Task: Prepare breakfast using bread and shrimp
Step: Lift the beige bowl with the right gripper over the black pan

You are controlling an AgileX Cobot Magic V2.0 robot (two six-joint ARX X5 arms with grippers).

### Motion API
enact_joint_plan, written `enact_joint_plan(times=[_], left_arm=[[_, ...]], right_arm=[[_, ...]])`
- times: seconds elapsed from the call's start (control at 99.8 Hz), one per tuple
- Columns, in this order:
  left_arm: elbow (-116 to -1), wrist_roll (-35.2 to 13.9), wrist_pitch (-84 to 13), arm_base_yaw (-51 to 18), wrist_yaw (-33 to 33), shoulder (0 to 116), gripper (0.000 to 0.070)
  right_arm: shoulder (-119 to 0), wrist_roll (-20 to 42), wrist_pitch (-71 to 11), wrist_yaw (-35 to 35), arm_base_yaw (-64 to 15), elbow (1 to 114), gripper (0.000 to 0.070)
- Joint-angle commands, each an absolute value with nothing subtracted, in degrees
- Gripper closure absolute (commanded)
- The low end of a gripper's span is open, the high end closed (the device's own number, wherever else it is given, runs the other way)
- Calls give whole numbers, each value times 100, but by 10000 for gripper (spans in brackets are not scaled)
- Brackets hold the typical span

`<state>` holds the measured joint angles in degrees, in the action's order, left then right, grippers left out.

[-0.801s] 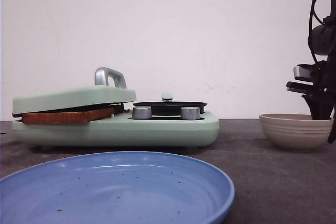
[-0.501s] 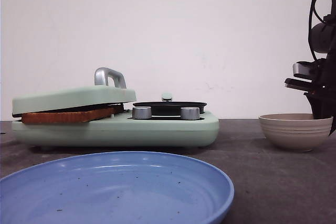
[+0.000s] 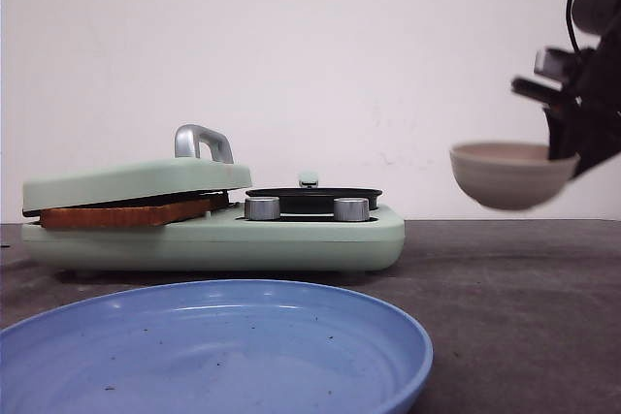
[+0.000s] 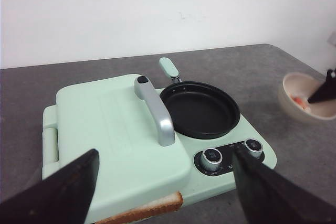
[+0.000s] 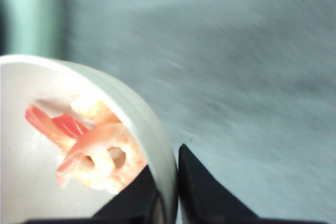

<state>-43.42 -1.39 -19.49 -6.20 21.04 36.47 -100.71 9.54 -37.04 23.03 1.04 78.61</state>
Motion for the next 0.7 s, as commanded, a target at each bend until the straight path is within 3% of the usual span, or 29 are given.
enact_joint_plan(times=[0.0,0.491,0.691], left_arm=[[-4407,-86,-1885,-622,2097,3671,266],[-4407,-84,-2036,-622,2097,3673,266],[-4407,-84,-2032,-624,2097,3673,266]], right_arm=[[-10038,1253,-3524,2434,-32,7961,699],[-9963,2504,-1793,2475,-1372,7992,699],[-10077,2646,-1411,2202,-1653,8117,700]])
